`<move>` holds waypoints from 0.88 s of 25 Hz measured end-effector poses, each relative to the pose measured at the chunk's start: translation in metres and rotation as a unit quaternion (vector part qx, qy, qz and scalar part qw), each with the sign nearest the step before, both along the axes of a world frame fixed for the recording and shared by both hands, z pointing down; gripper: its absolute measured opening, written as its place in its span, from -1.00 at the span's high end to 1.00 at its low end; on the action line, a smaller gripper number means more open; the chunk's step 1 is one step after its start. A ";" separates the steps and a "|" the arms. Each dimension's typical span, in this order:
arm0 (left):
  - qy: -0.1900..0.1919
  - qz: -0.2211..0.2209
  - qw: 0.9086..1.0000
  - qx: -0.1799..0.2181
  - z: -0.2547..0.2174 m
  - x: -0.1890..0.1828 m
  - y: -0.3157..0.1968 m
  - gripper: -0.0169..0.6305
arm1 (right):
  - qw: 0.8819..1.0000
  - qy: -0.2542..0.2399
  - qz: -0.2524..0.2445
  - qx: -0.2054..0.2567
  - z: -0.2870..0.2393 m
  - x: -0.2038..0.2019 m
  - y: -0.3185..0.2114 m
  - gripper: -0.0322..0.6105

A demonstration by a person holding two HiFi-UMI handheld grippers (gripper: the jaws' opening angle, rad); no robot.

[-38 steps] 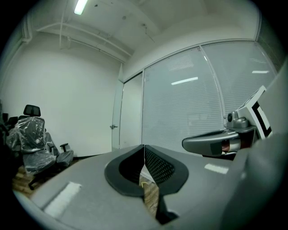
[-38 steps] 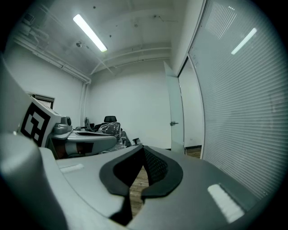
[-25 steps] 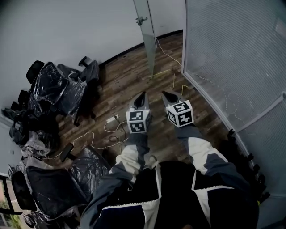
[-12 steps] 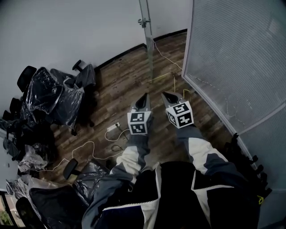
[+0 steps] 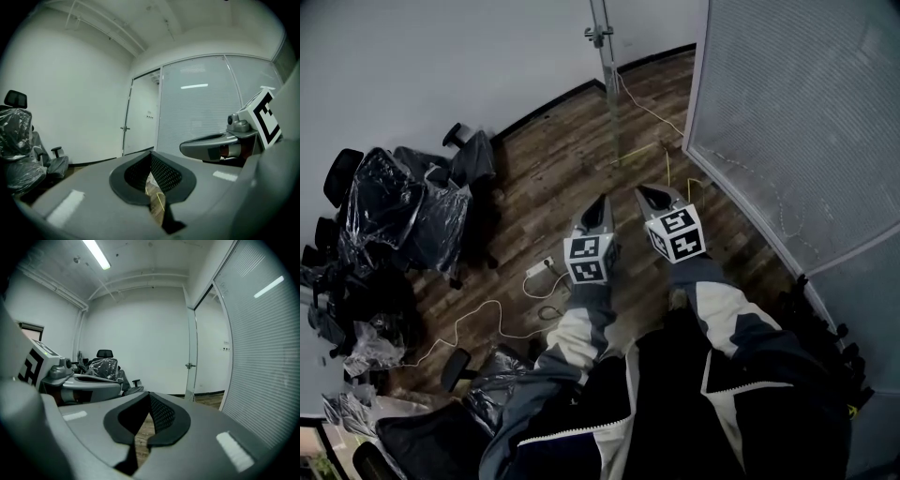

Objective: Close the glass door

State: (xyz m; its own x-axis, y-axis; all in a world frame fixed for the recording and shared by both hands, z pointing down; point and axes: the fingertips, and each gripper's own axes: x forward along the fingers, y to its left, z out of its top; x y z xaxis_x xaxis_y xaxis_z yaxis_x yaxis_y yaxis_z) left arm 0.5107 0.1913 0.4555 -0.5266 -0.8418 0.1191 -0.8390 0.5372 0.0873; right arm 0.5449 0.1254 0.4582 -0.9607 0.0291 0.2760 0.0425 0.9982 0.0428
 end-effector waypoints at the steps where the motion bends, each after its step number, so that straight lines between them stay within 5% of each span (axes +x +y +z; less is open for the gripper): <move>1: 0.003 -0.004 1.000 -0.002 0.003 -0.008 -0.005 0.95 | 1.000 0.001 -0.002 -0.003 0.003 -0.008 -0.005 0.89; 13: -0.001 -0.086 0.996 -0.017 -0.013 -0.147 -0.066 0.95 | 0.997 -0.021 -0.073 -0.015 -0.010 -0.159 -0.085 0.89; 22: 0.003 -0.144 0.989 -0.021 -0.010 -0.216 -0.106 0.95 | 0.989 -0.013 -0.145 0.007 -0.001 -0.241 -0.126 0.89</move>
